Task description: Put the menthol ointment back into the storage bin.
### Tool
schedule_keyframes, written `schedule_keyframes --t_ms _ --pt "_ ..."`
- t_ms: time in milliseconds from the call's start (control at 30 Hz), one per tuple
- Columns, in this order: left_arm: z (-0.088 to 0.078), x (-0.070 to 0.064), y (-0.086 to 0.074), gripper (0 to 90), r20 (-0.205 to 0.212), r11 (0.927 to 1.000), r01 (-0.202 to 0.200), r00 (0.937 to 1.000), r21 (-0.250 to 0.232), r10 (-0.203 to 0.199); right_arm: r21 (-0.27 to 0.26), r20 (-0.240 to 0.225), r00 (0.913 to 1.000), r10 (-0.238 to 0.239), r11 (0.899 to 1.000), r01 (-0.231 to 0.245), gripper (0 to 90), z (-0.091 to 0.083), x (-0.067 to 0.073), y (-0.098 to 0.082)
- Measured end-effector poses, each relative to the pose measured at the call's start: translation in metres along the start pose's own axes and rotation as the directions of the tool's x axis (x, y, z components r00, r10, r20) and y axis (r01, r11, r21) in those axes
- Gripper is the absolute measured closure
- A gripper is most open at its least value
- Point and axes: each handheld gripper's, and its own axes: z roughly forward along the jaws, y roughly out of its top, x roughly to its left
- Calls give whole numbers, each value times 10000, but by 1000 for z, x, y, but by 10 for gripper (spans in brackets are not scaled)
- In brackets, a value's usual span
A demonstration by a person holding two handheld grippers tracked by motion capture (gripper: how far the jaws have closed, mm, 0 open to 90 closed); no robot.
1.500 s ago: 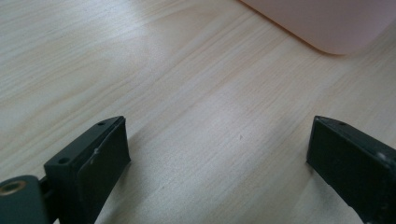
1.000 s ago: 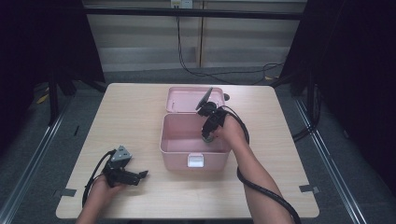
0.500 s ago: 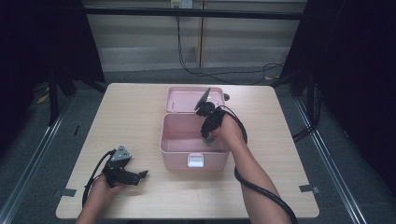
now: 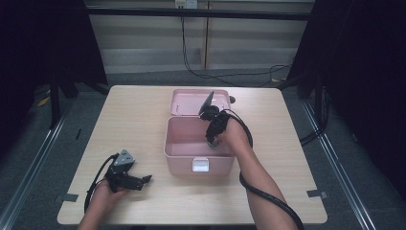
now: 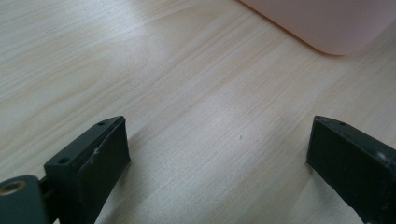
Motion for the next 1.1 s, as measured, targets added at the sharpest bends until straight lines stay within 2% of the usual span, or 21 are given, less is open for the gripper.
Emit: schedule_keyframes --t_ms 133,267,567,733,833,967,1033,1100 --pt "0 0 0 54 15 10000 9 10000 -14 -9 -50 67 10000 -67 10000 67 499 1 0 0" --pt "0 0 0 54 39 10000 25 10000 6 -25 -91 3 10000 83 9999 -83 490 -1 0 0" --pt "0 0 0 54 59 10000 13 10000 -29 -13 -125 42 10000 -33 9999 34 487 0 0 -1" --pt "0 0 -1 53 67 10000 9 10000 -20 -9 -92 75 10000 -6 10000 7 445 -1 1 -2" --pt "0 0 -1 54 71 10000 13 10000 -23 -13 -25 -2 9998 194 9998 -194 409 -4 1 -2" --pt "0 0 -1 54 74 10000 2 10000 -19 -2 -188 -91 9998 178 9997 -179 367 -8 1 -4" --pt "0 0 -1 54 83 10000 5 10000 -28 -5 -244 80 9999 83 9997 -81 335 -9 2 -4" --pt "0 0 -1 54 79 10000 4 10000 -20 -4 -309 30 9999 141 9994 -140 308 -11 4 -4"
